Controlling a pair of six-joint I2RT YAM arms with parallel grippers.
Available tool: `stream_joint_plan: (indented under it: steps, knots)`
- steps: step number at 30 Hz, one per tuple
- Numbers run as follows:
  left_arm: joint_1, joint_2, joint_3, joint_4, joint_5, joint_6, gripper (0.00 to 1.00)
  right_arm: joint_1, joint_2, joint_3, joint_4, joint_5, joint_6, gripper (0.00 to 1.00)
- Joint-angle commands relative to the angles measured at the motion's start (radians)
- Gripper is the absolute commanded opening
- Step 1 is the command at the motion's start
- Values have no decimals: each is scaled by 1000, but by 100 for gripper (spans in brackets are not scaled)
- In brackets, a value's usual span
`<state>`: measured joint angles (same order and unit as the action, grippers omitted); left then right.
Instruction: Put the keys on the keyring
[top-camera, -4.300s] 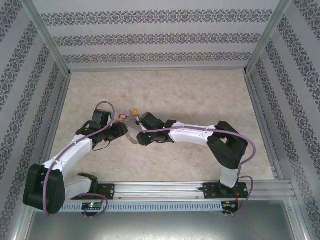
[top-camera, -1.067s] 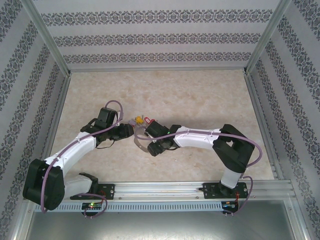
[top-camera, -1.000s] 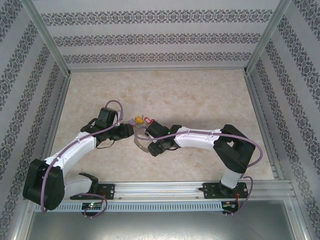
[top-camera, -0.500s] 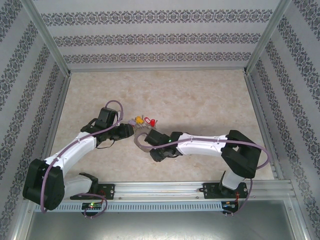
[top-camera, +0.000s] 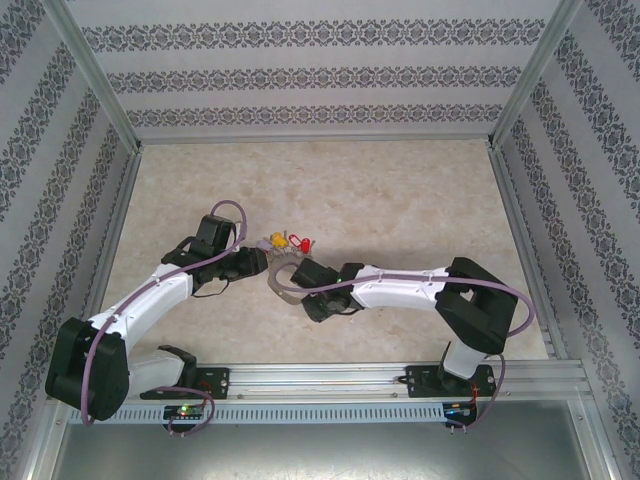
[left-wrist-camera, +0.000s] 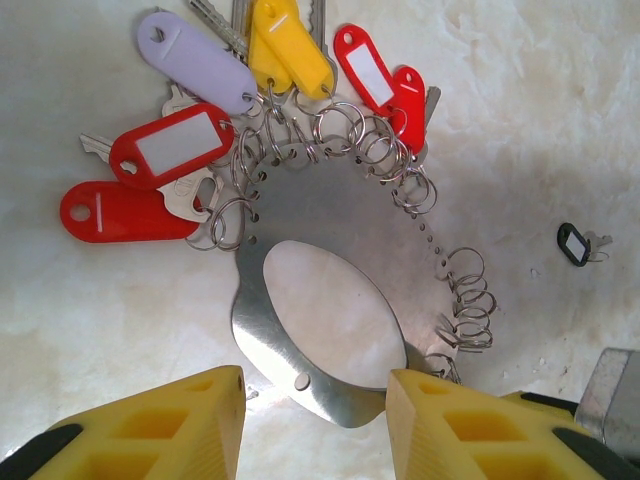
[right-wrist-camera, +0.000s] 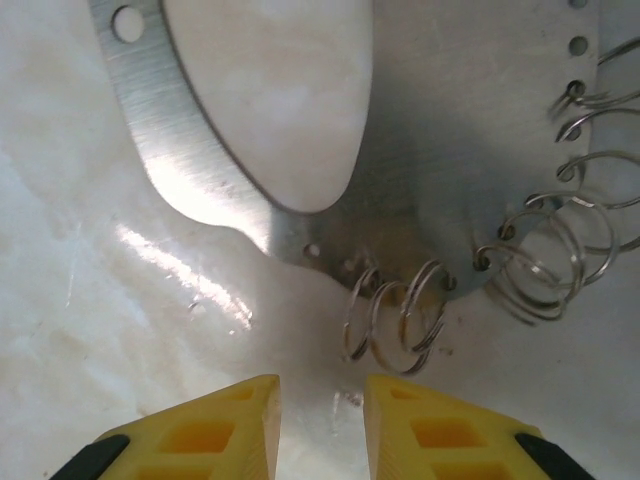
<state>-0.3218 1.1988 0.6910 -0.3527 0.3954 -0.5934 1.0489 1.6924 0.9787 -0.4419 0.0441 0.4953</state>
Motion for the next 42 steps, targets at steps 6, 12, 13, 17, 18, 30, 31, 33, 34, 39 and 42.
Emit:
stream_joint_plan:
  steps: [6,12,13,17,18,30,31,33,34,39,42]
  knots:
    - [-10,-13,23,-17,-8,23,42,-39,44,5,45,11,-25,29]
    - [-11,-13,20,-13,-10,16,41,-55,57,17,48,40,-40,27]
    - [-11,-13,20,-12,-10,15,41,-56,54,19,43,54,-40,26]
    - [-11,-9,21,-11,-7,14,41,-63,42,15,29,109,-35,28]
    - [-10,-8,20,-10,-6,12,41,-67,40,13,26,120,-35,29]
    - [-10,-5,18,1,-3,3,41,-79,23,44,-11,231,-97,37]
    - [-11,-5,18,2,-2,1,41,-80,24,45,-5,228,-105,37]
    - [-11,-4,19,3,-2,1,41,-82,31,47,5,218,-113,37]
    - [-11,-3,18,2,-1,1,41,-84,34,49,10,212,-116,36]
    - [-11,-10,17,-3,-5,3,41,-83,46,56,16,189,-119,33]
    - [-11,-11,15,-1,-5,3,41,-82,37,48,17,194,-118,31]
